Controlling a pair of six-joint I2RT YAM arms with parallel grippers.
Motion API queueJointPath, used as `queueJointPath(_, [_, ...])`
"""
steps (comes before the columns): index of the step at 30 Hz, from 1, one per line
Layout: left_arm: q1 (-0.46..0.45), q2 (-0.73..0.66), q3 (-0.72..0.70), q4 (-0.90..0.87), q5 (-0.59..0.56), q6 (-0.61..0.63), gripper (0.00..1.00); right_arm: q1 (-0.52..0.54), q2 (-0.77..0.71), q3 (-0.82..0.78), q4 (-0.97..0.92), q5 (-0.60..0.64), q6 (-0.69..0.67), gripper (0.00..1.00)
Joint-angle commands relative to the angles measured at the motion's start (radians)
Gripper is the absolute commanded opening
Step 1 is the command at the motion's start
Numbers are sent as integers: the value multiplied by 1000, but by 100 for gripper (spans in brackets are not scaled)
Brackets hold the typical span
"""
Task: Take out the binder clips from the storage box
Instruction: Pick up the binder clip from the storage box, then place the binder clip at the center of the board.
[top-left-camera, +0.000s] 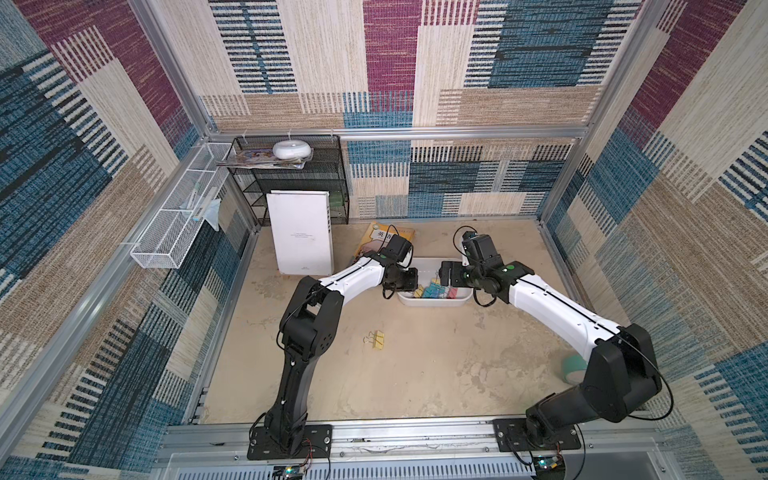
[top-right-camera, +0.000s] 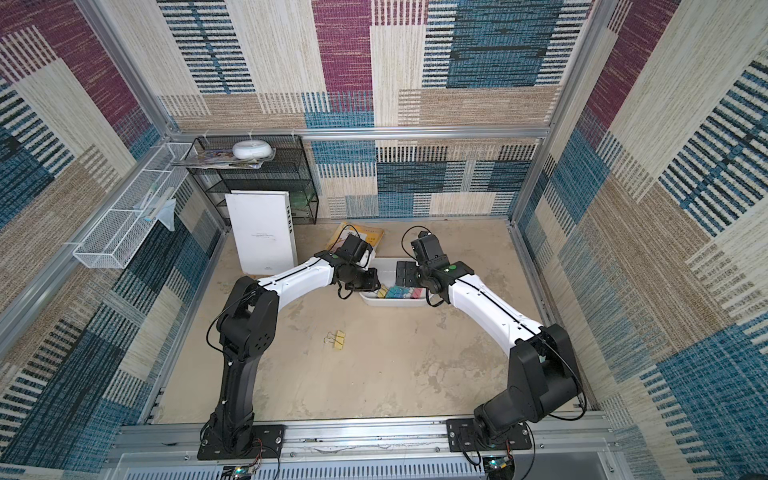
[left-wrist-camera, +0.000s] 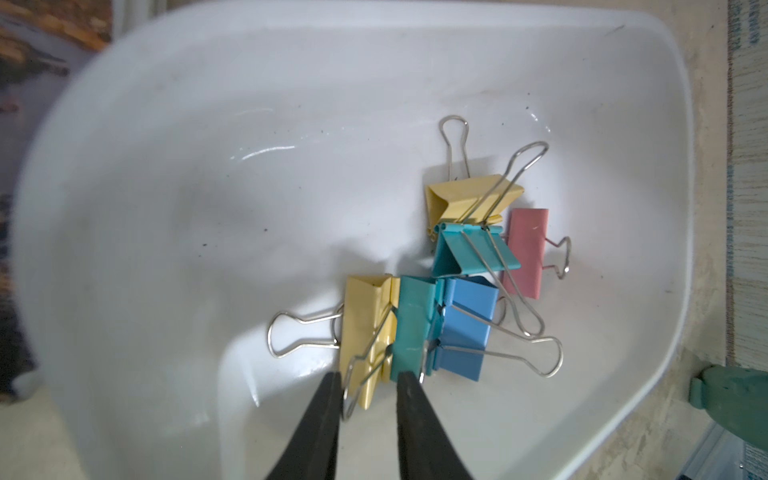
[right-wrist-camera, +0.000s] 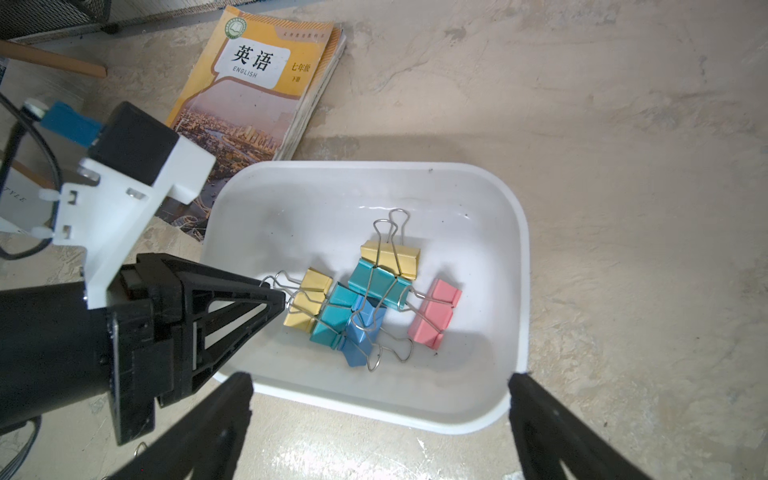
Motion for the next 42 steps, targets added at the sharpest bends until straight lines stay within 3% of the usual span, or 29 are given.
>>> queueJointPath(1, [2, 2, 3, -13, 2, 12, 22, -1, 0, -1, -5, 10, 4, 99])
queueJointPath(5, [3, -3, 5, -5, -2, 7, 4, -3, 6, -1, -3, 4, 5, 99])
queueJointPath(7, [2, -11, 9, -8, -4, 5, 1, -3, 8, 0, -2, 3, 5, 99])
queueJointPath(24, [3, -233, -19, -63, -84, 23, 0, -3, 29, 5, 27, -26, 1, 99])
queueJointPath(30, [-2, -363, -159, -53, -30, -23, 0, -3, 41, 15, 41, -34, -16, 99])
queueJointPath(42, [-87, -587, -583, 92, -28, -162, 0, -4, 83, 43, 58, -58, -37, 99])
